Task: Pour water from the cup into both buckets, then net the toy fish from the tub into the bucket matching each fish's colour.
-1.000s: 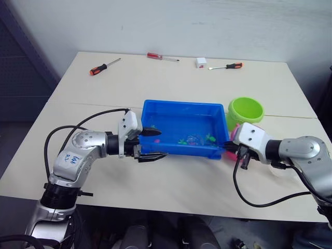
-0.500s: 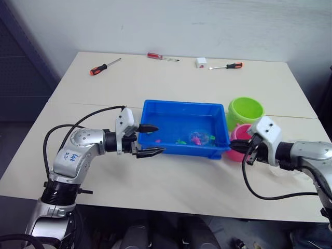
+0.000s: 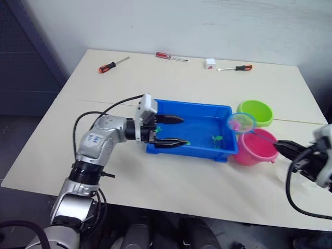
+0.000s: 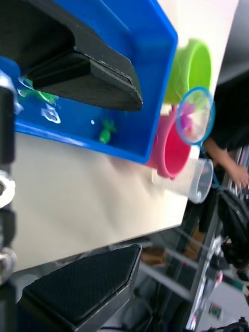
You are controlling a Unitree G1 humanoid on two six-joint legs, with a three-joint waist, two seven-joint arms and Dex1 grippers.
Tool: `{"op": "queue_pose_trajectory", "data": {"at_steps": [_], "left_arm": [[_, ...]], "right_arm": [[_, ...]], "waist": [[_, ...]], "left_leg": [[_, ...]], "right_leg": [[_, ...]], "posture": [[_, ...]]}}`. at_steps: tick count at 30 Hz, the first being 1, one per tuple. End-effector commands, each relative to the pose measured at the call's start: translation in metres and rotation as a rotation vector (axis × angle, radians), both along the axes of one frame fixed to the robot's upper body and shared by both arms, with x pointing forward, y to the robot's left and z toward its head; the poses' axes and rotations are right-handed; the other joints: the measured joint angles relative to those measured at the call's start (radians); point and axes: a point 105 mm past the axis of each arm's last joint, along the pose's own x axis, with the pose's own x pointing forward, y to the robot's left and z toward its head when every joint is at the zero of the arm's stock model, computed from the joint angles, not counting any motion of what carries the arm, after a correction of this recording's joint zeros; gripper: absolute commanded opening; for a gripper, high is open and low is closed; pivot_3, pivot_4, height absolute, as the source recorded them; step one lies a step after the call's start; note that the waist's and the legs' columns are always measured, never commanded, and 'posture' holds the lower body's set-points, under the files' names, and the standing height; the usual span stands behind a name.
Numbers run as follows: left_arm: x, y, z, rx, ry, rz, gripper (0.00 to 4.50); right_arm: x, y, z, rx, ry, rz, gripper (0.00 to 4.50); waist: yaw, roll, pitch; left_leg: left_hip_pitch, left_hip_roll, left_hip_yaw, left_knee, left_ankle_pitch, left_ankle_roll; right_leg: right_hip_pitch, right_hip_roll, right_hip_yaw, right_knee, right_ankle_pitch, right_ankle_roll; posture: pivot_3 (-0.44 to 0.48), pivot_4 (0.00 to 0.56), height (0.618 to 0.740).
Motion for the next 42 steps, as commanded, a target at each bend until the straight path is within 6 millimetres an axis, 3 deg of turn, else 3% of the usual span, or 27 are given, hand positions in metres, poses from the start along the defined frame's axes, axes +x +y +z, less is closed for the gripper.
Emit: {"op": "queue_pose_trajectory", "data": {"at_steps": [1, 7, 11, 14, 16, 21, 26, 29, 33, 37, 42], "left_arm": [[0.003, -0.007, 0.008, -0.008, -0.056, -0.051, 4.43], [0.011, -0.017, 0.012, -0.015, -0.078, -0.088, 4.43], [0.012, -0.020, 0.013, -0.023, -0.084, -0.096, 4.43], [0.013, -0.022, 0.014, -0.022, -0.090, -0.104, 4.43], [0.013, -0.021, 0.015, -0.022, -0.093, -0.103, 4.43], [0.016, -0.018, 0.015, -0.018, -0.097, -0.094, 4.43], [0.017, -0.017, 0.014, -0.018, -0.097, -0.082, 4.43], [0.017, -0.016, 0.014, -0.014, -0.101, -0.074, 4.43], [0.019, -0.014, 0.013, -0.010, -0.106, -0.060, 4.43], [0.019, -0.012, 0.014, -0.009, -0.110, -0.050, 4.43], [0.020, -0.010, 0.014, -0.008, -0.114, -0.041, 4.43]], "right_arm": [[-0.017, -0.004, 0.010, -0.214, -0.059, -0.067, 0.00], [-0.017, -0.005, 0.014, -0.772, -0.085, 0.019, 0.00], [-0.016, -0.001, 0.019, -0.976, -0.149, 0.084, 0.00], [-0.022, -0.010, 0.000, -1.188, -0.072, 0.172, 0.00], [-0.023, -0.016, 0.002, -1.293, -0.087, 0.178, 0.00], [-0.023, -0.023, 0.002, -1.343, -0.110, 0.189, 0.00], [-0.017, -0.006, 0.000, -1.358, -0.188, 0.279, 0.00], [-0.018, -0.012, -0.007, -1.366, -0.144, 0.293, 0.00], [-0.012, -0.023, 0.011, -1.402, -0.205, 0.189, 0.00], [-0.014, -0.010, -0.016, -1.330, -0.152, 0.335, 0.00], [-0.013, -0.013, -0.021, -1.316, -0.122, 0.346, 0.00]], "waist": [[-0.001, 0.001, 0.000], [-0.006, 0.003, -0.002], [-0.013, 0.003, -0.002], [-0.012, 0.003, -0.002], [-0.011, 0.003, -0.002], [-0.018, 0.003, -0.002], [-0.021, 0.003, -0.002], [-0.019, 0.003, -0.002], [-0.021, 0.003, -0.002], [-0.019, 0.003, -0.002], [-0.021, 0.003, -0.002]], "left_leg": [[0.000, 0.000, 0.000, 0.000, 0.000, 0.000], [0.001, -0.001, 0.003, 0.000, 0.000, 0.000], [0.002, -0.001, 0.003, 0.000, 0.000, 0.000], [0.002, -0.001, 0.002, 0.000, 0.000, -0.001], [0.002, -0.001, 0.002, 0.000, 0.000, 0.000], [0.003, -0.001, 0.003, 0.001, 0.001, -0.001], [0.007, 0.000, 0.003, -0.001, 0.001, -0.002], [0.010, 0.000, 0.003, -0.001, 0.001, -0.002], [0.011, 0.000, 0.003, -0.001, 0.001, -0.001], [0.013, 0.000, 0.003, -0.002, 0.001, -0.002], [0.013, 0.000, 0.003, -0.001, 0.000, -0.002]], "right_leg": [[0.000, 0.000, 0.000, 0.000, 0.000, 0.000], [0.000, 0.001, 0.003, -0.003, 0.000, 0.000], [0.000, 0.002, 0.003, -0.002, 0.000, 0.000], [0.000, 0.002, 0.003, -0.002, 0.000, 0.000], [0.001, 0.002, 0.003, -0.002, 0.000, 0.000], [0.001, 0.001, 0.003, -0.001, 0.000, 0.000], [0.003, 0.002, 0.003, -0.001, 0.000, 0.000], [0.006, 0.002, 0.003, -0.002, 0.000, 0.000], [0.009, 0.001, 0.003, -0.003, 0.000, 0.000], [0.010, 0.002, 0.003, -0.003, 0.000, 0.000], [0.010, 0.002, 0.003, -0.003, 0.000, 0.000]], "posture": [[0.000, 0.150, 0.740], [0.000, 0.150, 0.740], [0.000, 0.150, 0.740], [0.000, 0.150, 0.740], [0.000, 0.150, 0.740], [0.000, 0.150, 0.740], [0.000, 0.150, 0.740], [0.000, 0.150, 0.740], [0.000, 0.150, 0.740], [0.000, 0.150, 0.740], [0.000, 0.150, 0.740]]}}
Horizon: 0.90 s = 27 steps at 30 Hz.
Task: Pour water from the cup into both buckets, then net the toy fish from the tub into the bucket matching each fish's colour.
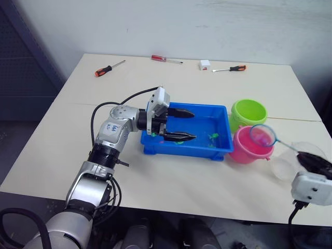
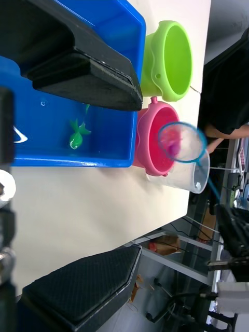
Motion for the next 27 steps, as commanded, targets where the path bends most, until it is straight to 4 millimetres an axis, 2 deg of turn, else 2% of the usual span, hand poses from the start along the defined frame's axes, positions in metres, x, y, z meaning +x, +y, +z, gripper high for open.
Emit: {"op": "queue_pose_trajectory", "data": {"at_steps": [1, 4, 7, 9, 11, 14, 16, 18, 20, 21, 22, 24, 27], "left_arm": [[0.000, 0.004, 0.010, -0.017, -0.047, 0.012, 4.43], [0.002, 0.005, 0.010, -0.016, -0.051, 0.021, 4.43], [0.002, 0.006, 0.011, -0.018, -0.052, 0.022, 4.43], [0.002, 0.005, 0.011, -0.019, -0.054, 0.024, 4.43], [0.002, 0.005, 0.012, -0.019, -0.056, 0.027, 4.43], [0.003, 0.006, 0.012, -0.020, -0.059, 0.031, 4.43], [0.003, 0.008, 0.012, -0.017, -0.061, 0.035, 4.43], [0.004, 0.009, 0.012, -0.015, -0.062, 0.040, 4.43], [0.003, 0.010, 0.012, -0.017, -0.062, 0.041, 4.43], [0.003, 0.010, 0.012, -0.017, -0.063, 0.042, 4.43], [0.003, 0.009, 0.012, -0.017, -0.063, 0.042, 4.43], [0.003, 0.010, 0.011, -0.015, -0.063, 0.043, 4.43], [0.004, 0.013, 0.009, -0.007, -0.058, 0.052, 4.43]], "right_arm": [[0.003, -0.007, 0.014, -0.033, -0.060, -0.021, 0.00], [0.010, -0.014, 0.033, -0.076, -0.156, -0.044, 0.00], [0.010, -0.007, 0.020, -0.037, -0.075, -0.006, 0.00], [0.007, 0.000, 0.004, -0.010, -0.021, 0.021, 0.00], [0.007, -0.001, 0.003, -0.021, -0.025, 0.015, 0.00], [0.016, -0.010, 0.033, -0.047, -0.179, -0.040, 0.00], [0.017, -0.011, 0.041, -0.073, -0.213, -0.043, 0.00], [0.015, -0.008, 0.031, -0.080, -0.144, -0.018, 0.00], [0.006, 0.003, 0.003, -0.031, 0.017, 0.048, 0.00], [0.003, 0.005, -0.002, -0.013, 0.034, 0.051, 0.00], [0.004, 0.003, 0.000, -0.005, 0.005, 0.037, 0.00], [0.010, -0.004, 0.018, 0.029, -0.105, -0.005, 0.00], [0.016, -0.001, 0.035, 0.140, -0.196, -0.017, 0.00]], "waist": [[0.000, 0.000, 0.000], [-0.002, 0.000, 0.000], [0.001, 0.000, 0.000], [0.002, 0.000, 0.000], [0.003, 0.000, 0.000], [-0.003, 0.000, 0.000], [-0.003, 0.000, 0.000], [0.000, 0.000, 0.000], [0.003, 0.000, 0.000], [0.004, 0.000, 0.000], [0.004, 0.000, 0.000], [0.002, 0.000, 0.000], [-0.006, 0.000, 0.000]], "left_leg": [[0.000, 0.000, 0.000, 0.000, 0.000, 0.000], [0.001, 0.000, 0.000, 0.000, 0.000, 0.000], [0.001, 0.000, 0.000, 0.000, 0.000, 0.000], [0.001, 0.000, -0.001, -0.001, 0.000, 0.000], [0.000, 0.000, -0.001, -0.001, 0.000, 0.000], [0.000, 0.000, -0.001, 0.001, -0.001, 0.001], [0.002, 0.000, 0.000, 0.002, -0.001, 0.001], [0.003, 0.000, -0.001, 0.001, -0.001, 0.000], [0.003, 0.000, -0.001, -0.001, -0.001, -0.001], [0.003, 0.000, -0.001, -0.002, -0.001, -0.001], [0.003, 0.000, -0.002, -0.002, -0.001, -0.001], [0.002, 0.000, -0.001, -0.001, -0.001, 0.000], [0.002, 0.000, -0.001, 0.002, -0.002, 0.001]], "right_leg": [[0.000, 0.000, 0.000, 0.000, 0.000, 0.000], [0.001, 0.000, 0.000, 0.000, 0.000, 0.000], [0.001, 0.000, -0.001, 0.000, 0.000, 0.000], [0.000, 0.000, -0.001, 0.000, 0.000, 0.000], [0.001, 0.000, -0.001, 0.000, 0.000, 0.000], [0.002, 0.000, -0.001, 0.000, 0.000, 0.000], [0.003, -0.001, 0.000, -0.001, 0.000, 0.000], [0.004, 0.000, -0.001, 0.000, 0.000, 0.000], [0.004, 0.001, -0.001, 0.000, 0.000, 0.000], [0.004, 0.001, -0.001, -0.001, 0.000, 0.000], [0.004, 0.001, -0.001, -0.001, 0.000, 0.000], [0.004, 0.000, -0.001, 0.000, 0.000, 0.000], [0.005, -0.001, 0.000, -0.001, 0.001, 0.001]], "posture": [[0.000, 0.150, 0.740], [0.000, 0.150, 0.740], [0.000, 0.150, 0.740], [0.000, 0.150, 0.740], [0.000, 0.150, 0.740], [0.000, 0.150, 0.740], [0.000, 0.150, 0.740], [0.000, 0.150, 0.740], [0.000, 0.150, 0.740], [0.000, 0.150, 0.740], [0.000, 0.150, 0.740], [0.000, 0.150, 0.740], [0.000, 0.150, 0.740]]}}
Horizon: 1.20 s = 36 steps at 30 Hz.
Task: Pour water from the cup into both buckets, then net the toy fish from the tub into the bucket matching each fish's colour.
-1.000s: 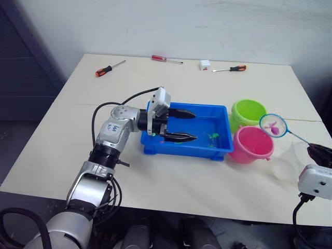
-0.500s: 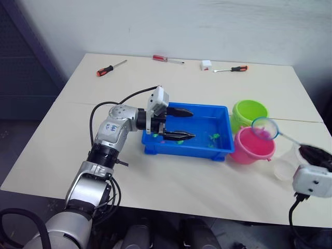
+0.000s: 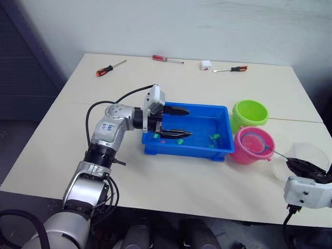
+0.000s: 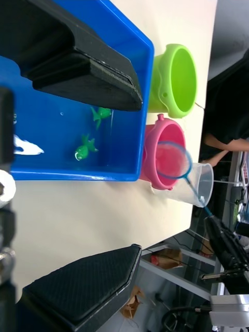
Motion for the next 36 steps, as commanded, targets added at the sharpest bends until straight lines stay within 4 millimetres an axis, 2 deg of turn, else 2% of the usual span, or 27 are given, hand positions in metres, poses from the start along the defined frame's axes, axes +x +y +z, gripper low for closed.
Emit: {"op": "queue_pose_trajectory", "data": {"at_steps": [1, 4, 6, 9, 12, 14, 17, 22, 26, 29, 36], "left_arm": [[-0.001, 0.005, 0.005, -0.002, -0.039, 0.011, 4.43], [0.003, 0.018, -0.003, 0.037, -0.029, 0.049, 4.43], [0.005, 0.032, -0.007, 0.062, -0.014, 0.087, 4.43], [0.003, 0.056, -0.013, 0.102, 0.011, 0.138, 4.43], [0.000, 0.094, -0.026, 0.201, 0.016, 0.241, 4.43], [-0.005, 0.112, -0.029, 0.239, 0.018, 0.290, 4.43], [-0.013, 0.128, -0.027, 0.262, 0.015, 0.341, 4.43], [-0.026, 0.138, -0.025, 0.289, 0.000, 0.407, 4.43], [-0.034, 0.138, -0.026, 0.271, 0.004, 0.449, 4.43], [-0.039, 0.138, -0.027, 0.262, 0.009, 0.471, 4.43], [-0.043, 0.141, -0.028, 0.257, 0.017, 0.504, 4.43]], "right_arm": [[0.004, 0.002, 0.027, 0.109, -0.129, -0.020, 0.00], [0.011, 0.014, 0.037, 0.189, -0.153, 0.012, 0.00], [0.023, 0.039, 0.041, 0.338, -0.132, 0.102, 0.00], [0.036, 0.077, 0.026, 0.553, 0.012, 0.207, 0.00], [0.055, 0.116, 0.008, 0.766, 0.172, 0.279, 0.00], [0.061, 0.132, -0.002, 0.789, 0.266, 0.312, 0.00], [0.070, 0.153, -0.016, 0.796, 0.387, 0.341, 0.00], [0.091, 0.170, -0.035, 0.720, 0.482, 0.368, 0.00], [0.106, 0.171, -0.046, 0.609, 0.470, 0.372, 0.00], [0.111, 0.172, -0.045, 0.609, 0.459, 0.376, 0.00], [0.120, 0.163, -0.028, 0.550, 0.390, 0.374, 0.00]], "waist": [[0.001, 0.000, 0.000], [0.001, 0.000, 0.000], [-0.009, 0.000, 0.000], [-0.018, 0.000, 0.000], [-0.026, -0.001, 0.000], [-0.029, 0.000, 0.000], [-0.013, -0.001, 0.000], [-0.001, -0.001, 0.000], [-0.002, -0.001, 0.000], [-0.004, -0.001, 0.000], [-0.019, -0.001, 0.000]], "left_leg": [[0.001, 0.000, 0.000, 0.000, 0.000, 0.000], [0.003, 0.000, -0.001, -0.002, 0.001, -0.002], [0.004, 0.000, 0.000, -0.003, 0.001, -0.003], [0.006, 0.001, -0.001, -0.004, 0.002, -0.004], [0.006, 0.001, -0.002, -0.005, 0.002, -0.004], [0.007, 0.001, -0.001, -0.008, 0.002, -0.004], [0.007, 0.001, -0.002, -0.012, 0.002, -0.005], [0.006, 0.000, -0.003, -0.014, 0.001, -0.002], [0.006, 0.000, -0.002, -0.015, 0.000, -0.002], [0.006, 0.000, -0.002, -0.016, 0.001, -0.002], [0.006, 0.000, -0.003, -0.016, 0.001, -0.002]], "right_leg": [[0.001, 0.000, 0.000, 0.000, 0.000, 0.000], [0.001, 0.000, -0.001, 0.001, -0.001, -0.001], [0.000, 0.001, 0.000, 0.001, -0.001, -0.002], [0.001, 0.001, -0.001, 0.003, -0.001, -0.002], [0.001, 0.000, -0.001, 0.002, -0.002, -0.003], [0.001, 0.000, 0.000, 0.002, -0.002, -0.004], [0.000, -0.001, -0.002, 0.002, -0.003, -0.006], [0.000, -0.003, -0.003, -0.001, -0.003, -0.006], [0.000, -0.003, -0.003, -0.001, -0.003, -0.006], [-0.001, -0.003, -0.003, -0.001, -0.003, -0.006], [-0.001, -0.003, -0.004, -0.001, -0.003, -0.006]], "posture": [[0.000, 0.150, 0.740], [0.000, 0.150, 0.740], [0.000, 0.150, 0.740], [0.000, 0.150, 0.740], [0.000, 0.150, 0.740], [0.000, 0.150, 0.740], [0.000, 0.150, 0.740], [0.000, 0.150, 0.740], [0.000, 0.150, 0.740], [0.000, 0.150, 0.740], [0.000, 0.150, 0.740]]}}
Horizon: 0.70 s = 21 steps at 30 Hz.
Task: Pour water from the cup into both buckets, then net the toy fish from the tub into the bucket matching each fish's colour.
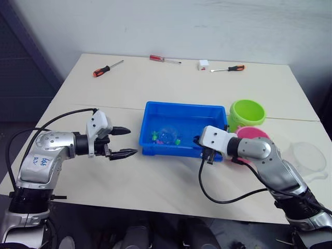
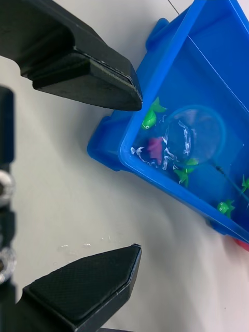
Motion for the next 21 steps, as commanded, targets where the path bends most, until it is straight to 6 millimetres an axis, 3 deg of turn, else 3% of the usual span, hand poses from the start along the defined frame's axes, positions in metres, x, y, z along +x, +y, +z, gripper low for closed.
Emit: {"op": "queue_pose_trajectory", "data": {"at_steps": [1, 14, 21], "left_arm": [[-0.001, 0.002, 0.013, -0.010, -0.047, 0.007, 4.43], [0.002, -0.007, 0.013, -0.027, -0.051, -0.007, 4.43], [0.003, -0.007, 0.014, -0.031, -0.056, -0.004, 4.43]], "right_arm": [[0.003, -0.006, 0.014, -0.039, -0.069, -0.003, 0.00], [-0.007, 0.004, -0.007, -0.097, -0.017, 0.063, 0.00], [-0.006, 0.013, -0.011, 0.058, 0.061, 0.010, 0.00]], "waist": [[-0.001, 0.000, 0.000], [-0.002, 0.000, 0.000], [-0.003, 0.000, 0.000]], "left_leg": [[0.000, 0.000, 0.000, 0.000, 0.000, 0.000], [0.000, 0.000, 0.000, 0.000, 0.000, -0.001], [0.001, 0.000, 0.000, -0.001, 0.001, -0.001]], "right_leg": [[0.000, 0.000, 0.000, 0.000, 0.000, 0.000], [-0.001, 0.000, 0.000, -0.001, -0.001, -0.001], [-0.001, 0.000, 0.000, 0.000, -0.001, -0.001]], "posture": [[0.000, 0.150, 0.740], [0.000, 0.150, 0.740], [0.000, 0.150, 0.740]]}}
